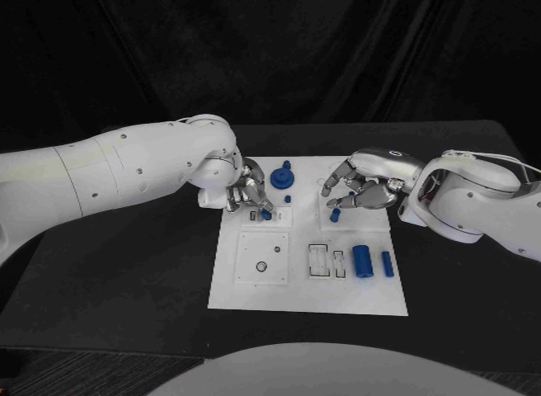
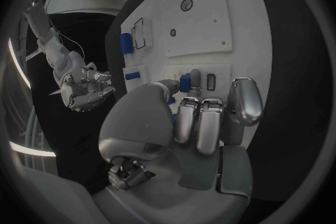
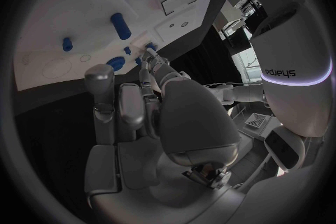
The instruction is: Assemble the parts on the task board
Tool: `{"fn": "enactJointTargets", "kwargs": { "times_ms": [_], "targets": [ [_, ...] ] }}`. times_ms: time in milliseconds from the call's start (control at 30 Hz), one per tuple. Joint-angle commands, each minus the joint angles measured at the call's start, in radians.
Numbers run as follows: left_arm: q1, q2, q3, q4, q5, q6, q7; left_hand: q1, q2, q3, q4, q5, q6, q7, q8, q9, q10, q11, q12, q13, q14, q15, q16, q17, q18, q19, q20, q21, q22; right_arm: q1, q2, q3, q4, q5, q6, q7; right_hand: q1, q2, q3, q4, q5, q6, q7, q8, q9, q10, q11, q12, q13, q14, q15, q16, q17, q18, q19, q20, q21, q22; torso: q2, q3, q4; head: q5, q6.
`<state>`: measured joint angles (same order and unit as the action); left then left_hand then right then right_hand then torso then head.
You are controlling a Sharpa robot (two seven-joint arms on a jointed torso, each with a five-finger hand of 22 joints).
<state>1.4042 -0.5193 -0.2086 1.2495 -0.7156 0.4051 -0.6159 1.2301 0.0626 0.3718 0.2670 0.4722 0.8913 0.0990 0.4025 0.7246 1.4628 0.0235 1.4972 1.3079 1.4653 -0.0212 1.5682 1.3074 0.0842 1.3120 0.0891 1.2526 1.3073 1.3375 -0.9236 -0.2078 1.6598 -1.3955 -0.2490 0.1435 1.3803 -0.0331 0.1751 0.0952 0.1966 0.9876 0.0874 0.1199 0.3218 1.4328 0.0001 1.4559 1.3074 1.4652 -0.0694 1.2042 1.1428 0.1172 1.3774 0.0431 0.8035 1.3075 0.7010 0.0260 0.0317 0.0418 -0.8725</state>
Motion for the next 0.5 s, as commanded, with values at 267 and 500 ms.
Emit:
{"fn": "enactJointTargets", "kwargs": {
  "times_ms": [267, 500],
  "targets": [
    [-0.007, -0.008, -0.003, 0.012, -0.003, -0.039, 0.018, 0.002, 0.010, 0.188, -0.195, -0.002, 0.000, -0.004, -0.004, 0.001, -0.009, 0.002, -0.005, 0.164, 0.106, 0.000, 0.003, 0.263, 0.000, -0.002, 0.000, -0.002, 0.151, -0.004, 0.000, 0.000, -0.002, -0.004, 0.005, -0.018, -0.003, 0.004, 0.000, 0.006, 0.003, 0.002, 0.004, 0.003, 0.002, -0.007, 0.000, -0.005, 0.051, 0.001, 0.005, -0.005, -0.001, 0.008, -0.008, 0.002, -0.004, 0.091, 0.000, 0.0005, 0.0006, 0.002, 0.000],
    [-0.007, -0.008, -0.003, 0.008, -0.003, -0.024, 0.013, 0.000, 0.010, 0.190, -0.196, -0.002, -0.001, -0.003, -0.008, 0.001, -0.021, 0.002, -0.014, 0.153, 0.106, 0.000, 0.003, 0.263, 0.002, -0.009, 0.000, -0.010, 0.148, -0.004, 0.002, 0.000, -0.003, -0.004, 0.006, -0.017, -0.003, 0.004, 0.000, 0.006, 0.003, 0.002, 0.004, 0.003, 0.002, -0.007, 0.000, -0.005, 0.051, 0.001, 0.005, -0.005, -0.001, 0.008, -0.008, 0.002, -0.004, 0.091, 0.000, -0.0002, 0.0007, 0.004, 0.000]
  ]
}}
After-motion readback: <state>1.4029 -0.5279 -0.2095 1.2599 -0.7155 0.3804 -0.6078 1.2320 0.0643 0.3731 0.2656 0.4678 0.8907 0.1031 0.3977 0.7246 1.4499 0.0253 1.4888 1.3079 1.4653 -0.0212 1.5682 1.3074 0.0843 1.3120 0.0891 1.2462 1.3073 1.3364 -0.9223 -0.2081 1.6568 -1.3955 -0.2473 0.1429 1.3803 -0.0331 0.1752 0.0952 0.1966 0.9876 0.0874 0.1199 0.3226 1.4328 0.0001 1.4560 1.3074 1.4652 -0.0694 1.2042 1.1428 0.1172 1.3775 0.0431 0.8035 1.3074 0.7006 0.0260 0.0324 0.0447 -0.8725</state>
